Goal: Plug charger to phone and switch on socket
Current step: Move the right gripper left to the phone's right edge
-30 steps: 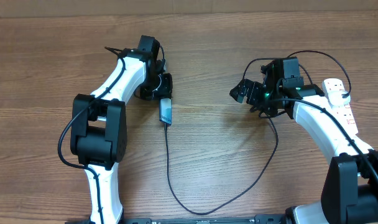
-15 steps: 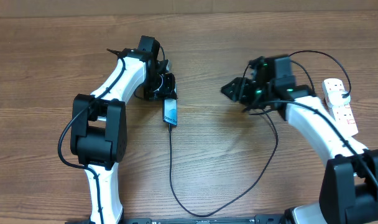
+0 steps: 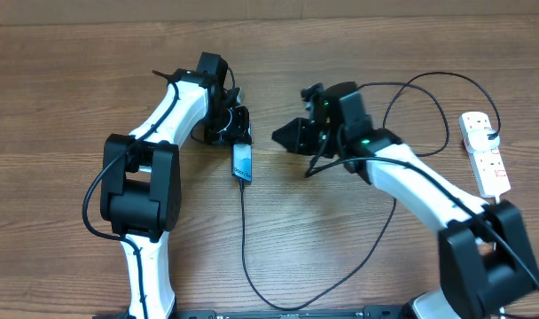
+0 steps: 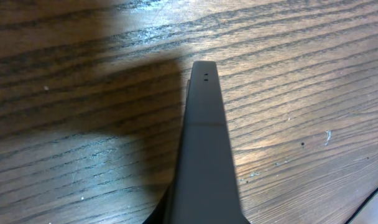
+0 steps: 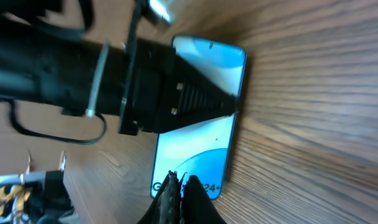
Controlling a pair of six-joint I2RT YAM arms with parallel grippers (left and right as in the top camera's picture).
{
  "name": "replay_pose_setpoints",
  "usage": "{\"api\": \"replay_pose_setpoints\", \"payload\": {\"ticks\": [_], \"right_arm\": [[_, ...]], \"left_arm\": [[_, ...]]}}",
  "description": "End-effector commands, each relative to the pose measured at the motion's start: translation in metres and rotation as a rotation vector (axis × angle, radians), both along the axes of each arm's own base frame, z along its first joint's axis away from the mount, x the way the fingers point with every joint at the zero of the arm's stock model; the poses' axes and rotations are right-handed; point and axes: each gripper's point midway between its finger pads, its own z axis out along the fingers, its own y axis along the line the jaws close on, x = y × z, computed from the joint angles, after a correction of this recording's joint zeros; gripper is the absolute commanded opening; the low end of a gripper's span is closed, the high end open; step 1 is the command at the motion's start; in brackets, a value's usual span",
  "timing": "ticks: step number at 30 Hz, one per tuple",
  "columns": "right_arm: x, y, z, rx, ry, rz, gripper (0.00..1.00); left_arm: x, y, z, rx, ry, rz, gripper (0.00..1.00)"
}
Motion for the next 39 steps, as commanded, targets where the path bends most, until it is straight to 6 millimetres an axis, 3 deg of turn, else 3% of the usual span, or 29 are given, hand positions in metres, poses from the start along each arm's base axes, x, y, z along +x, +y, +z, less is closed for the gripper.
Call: {"api": "replay_pose_setpoints", "payload": {"ticks": [1,11,17,31,39], "right_arm": [[-0.004,0.008,-0.018,-0.001,0.039,0.009,0.04],[-0.005,0.007,-0.013,0.041,0.051,0.039,0.04],[-0.011,0.003,-0.03,-0.056,0.053,0.032,0.04],[-0.022,0.019,-0.043,-0.073,0.039,0.074,0.04],[-0.016,0.026,-0.056,-0.053,0.034,0.082,0.04]], "left_arm": [[-0.001,-0.005,0.002,-0.025,0.004,-0.005,0.04],[-0.001,0.0,0.0,0.004,0.002,-0.002,0.04],[-0.002,0.0,0.0,0.006,0.008,-0.003,0.04],[-0.001,0.005,-0.003,0.04,0.003,0.0,0.04],[-0.001,0.008,-0.005,0.055,0.004,0.001,0.04]]}}
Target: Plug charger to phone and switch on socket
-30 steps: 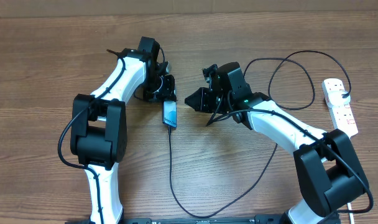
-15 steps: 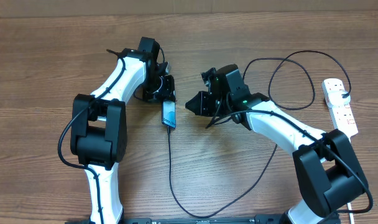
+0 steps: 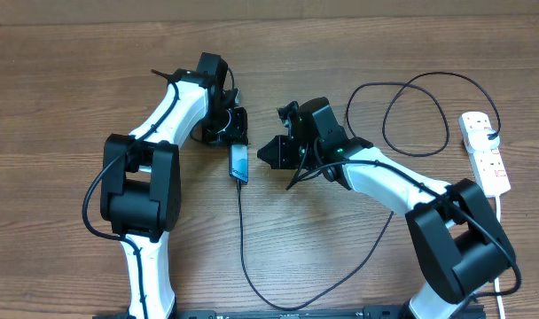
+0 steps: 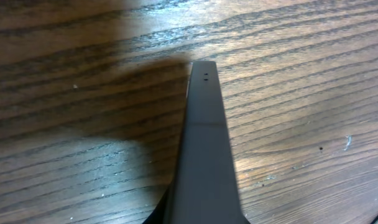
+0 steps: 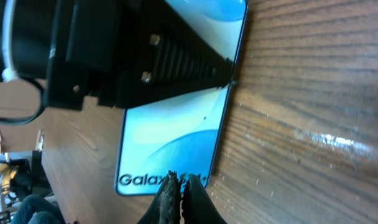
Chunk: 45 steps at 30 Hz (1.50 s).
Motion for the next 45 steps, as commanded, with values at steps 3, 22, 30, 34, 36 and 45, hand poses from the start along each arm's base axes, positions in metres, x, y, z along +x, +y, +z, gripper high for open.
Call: {"api": "replay_pose_setpoints", "payload": {"ticks": [3,22,30,34,36,45], "right_arm": [[-0.002,0.017,-0.007,0.084,-0.001,0.07,0.04],[-0.001,0.038,-0.016,0.21,-0.017,0.153,0.04],[-0.004,0.044,-0.015,0.208,-0.032,0.166,0.04],[-0.003,0.044,-0.015,0.203,-0.038,0.16,0.04],[-0.001,0.043,-0.016,0.197,-0.042,0.152,0.04],[-0.004,0.048,-0.019,0.181,-0.049,0.15,0.04]], "left_arm": [[-0.002,-0.001,-0.002,0.004,0.01,-0.004,0.04],[-0.004,0.003,-0.006,0.057,0.009,-0.008,0.04],[-0.008,-0.008,-0.006,0.059,0.007,-0.037,0.04],[-0.01,-0.011,-0.006,0.051,0.013,-0.043,0.04],[-0.011,-0.013,-0.005,0.037,0.019,-0.043,0.04],[-0.014,-0.023,-0.001,-0.026,0.036,-0.047,0.17]]}}
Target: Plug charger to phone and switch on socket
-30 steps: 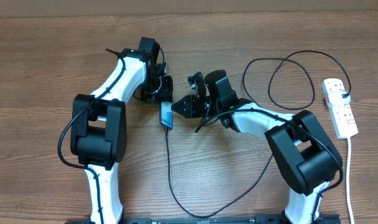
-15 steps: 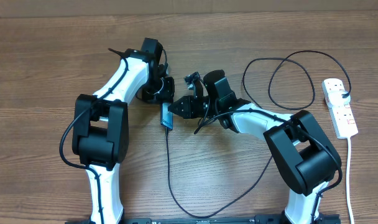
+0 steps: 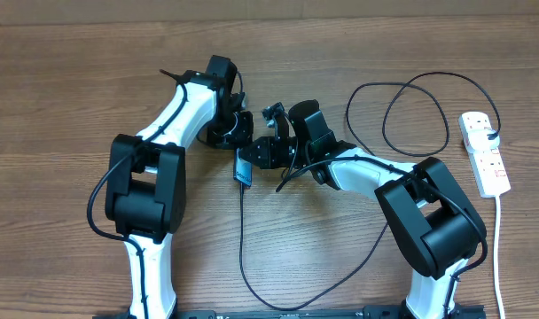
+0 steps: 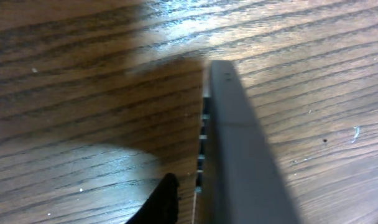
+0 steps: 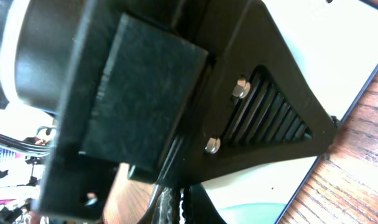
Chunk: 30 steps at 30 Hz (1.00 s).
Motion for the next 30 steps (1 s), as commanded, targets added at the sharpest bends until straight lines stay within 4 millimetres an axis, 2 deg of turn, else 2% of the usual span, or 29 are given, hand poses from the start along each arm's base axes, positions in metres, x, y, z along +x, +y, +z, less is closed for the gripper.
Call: {"api": "replay_pose_setpoints", "payload": {"ticks": [1,3,8,15,17,18,20,23,26,30], "right_arm": [[-0.007,0.006,-0.011,-0.022,0.001,0.012,0.04],[-0.008,0.007,-0.011,-0.024,0.0,0.013,0.04],[-0.007,0.007,-0.012,-0.028,-0.002,0.006,0.04],[-0.008,0.005,-0.014,-0.035,0.008,0.005,0.04],[-0.007,0.004,-0.015,-0.037,0.012,0.003,0.04],[-0.007,0.004,-0.015,-0.039,0.011,0.004,0.04],[-0.007,0.004,-0.015,-0.04,0.002,0.009,0.04],[-0.007,0.003,-0.014,-0.039,-0.009,0.017,0.06],[-0.006,0.0,-0.005,-0.009,-0.01,0.032,0.16],[0.001,-0.012,0.025,0.052,-0.052,0.053,0.25]], "left_arm": [[-0.005,-0.011,0.001,-0.052,0.025,-0.008,0.18],[-0.005,-0.011,0.001,-0.051,0.028,-0.008,0.23],[-0.006,-0.011,0.001,-0.05,0.032,-0.007,0.22],[-0.007,-0.01,0.001,-0.046,0.036,-0.007,0.12],[-0.007,-0.009,0.0,-0.042,0.036,-0.007,0.11],[-0.007,-0.009,0.0,-0.039,0.035,-0.007,0.13],[-0.007,-0.009,0.0,-0.039,0.034,-0.01,0.24],[-0.008,-0.009,0.0,-0.039,0.035,-0.01,0.27],[-0.008,-0.009,0.0,-0.036,0.035,-0.01,0.31],[-0.007,-0.008,0.0,-0.036,0.034,-0.01,0.31]]}}
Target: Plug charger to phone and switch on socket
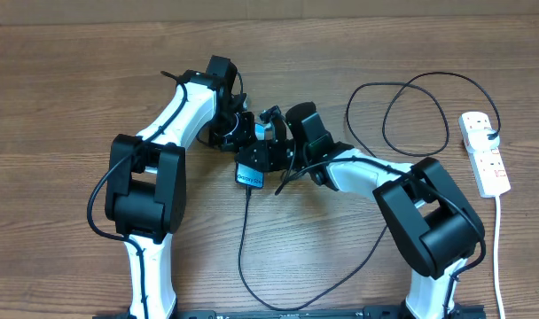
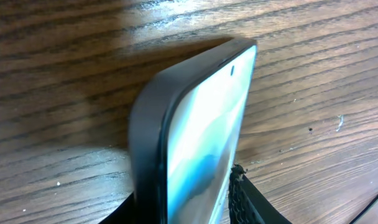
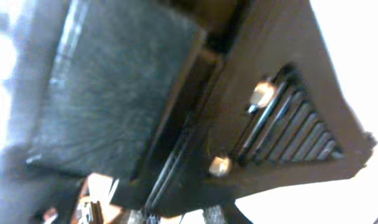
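The phone (image 1: 250,171), with a lit blue screen, sits at mid-table between both grippers. In the left wrist view the phone (image 2: 201,137) stands on edge, screen showing, and my left gripper (image 2: 189,211) is shut on it, one ribbed finger (image 2: 245,199) against the glass. From overhead the left gripper (image 1: 241,142) reaches in from the upper left. My right gripper (image 1: 268,152) presses close from the right. In its blurred wrist view the right gripper (image 3: 184,216) has its fingertips apart, facing the left gripper's finger and white screen. The black charger cable (image 1: 243,239) joins the phone's lower end.
A white socket strip (image 1: 483,152) lies at the far right edge, with the cable looping above it (image 1: 416,115) and trailing along the table's front. Both arms crowd the middle of the wooden table (image 1: 66,106).
The phone has turned in my left gripper: it was edge-on in the left wrist view and now shows its screen, and it lies more tilted overhead. The right gripper's fingertips, which were together, now stand apart.
My left gripper held the phone edge-up throughout. The shut right gripper was first well to the phone's right, then closer, then right against the left gripper's finger. Now the phone is turned screen-out and the right fingertips are parted beside it.
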Controlling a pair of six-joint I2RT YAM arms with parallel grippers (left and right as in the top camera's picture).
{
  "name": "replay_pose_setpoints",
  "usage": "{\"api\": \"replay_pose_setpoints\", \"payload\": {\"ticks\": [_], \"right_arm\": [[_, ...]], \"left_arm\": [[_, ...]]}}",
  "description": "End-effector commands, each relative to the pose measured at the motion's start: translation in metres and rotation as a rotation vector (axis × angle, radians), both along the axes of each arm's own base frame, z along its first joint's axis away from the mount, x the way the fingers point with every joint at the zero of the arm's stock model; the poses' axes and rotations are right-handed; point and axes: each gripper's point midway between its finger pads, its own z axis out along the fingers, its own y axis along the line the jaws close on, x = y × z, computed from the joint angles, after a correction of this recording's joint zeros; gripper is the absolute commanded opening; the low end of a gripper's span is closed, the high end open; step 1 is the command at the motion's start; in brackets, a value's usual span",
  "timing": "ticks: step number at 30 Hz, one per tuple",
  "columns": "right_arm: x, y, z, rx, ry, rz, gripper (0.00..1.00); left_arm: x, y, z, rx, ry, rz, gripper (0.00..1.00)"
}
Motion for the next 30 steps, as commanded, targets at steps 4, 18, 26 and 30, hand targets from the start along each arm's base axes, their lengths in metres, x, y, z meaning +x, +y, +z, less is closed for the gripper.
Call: {"api": "replay_pose_setpoints", "payload": {"ticks": [4,18,26,30], "right_arm": [[0.015,-0.033,0.05,0.059,-0.075,-0.009,0.31],[0.018,-0.128,0.024,-0.083,0.137,-0.16,0.46],[0.004,-0.151,0.002,-0.196,0.204,-0.177,0.51],[0.001,-0.159,-0.007,-0.253,0.228,-0.202,0.54]], "left_arm": [[-0.001,-0.001,-0.003,0.011,0.006,-0.007,0.3],[0.001,0.01,-0.007,0.08,-0.009,-0.004,0.31],[0.003,0.016,-0.009,0.112,-0.02,-0.003,0.28],[0.002,0.019,-0.01,0.13,-0.018,-0.002,0.3]]}}
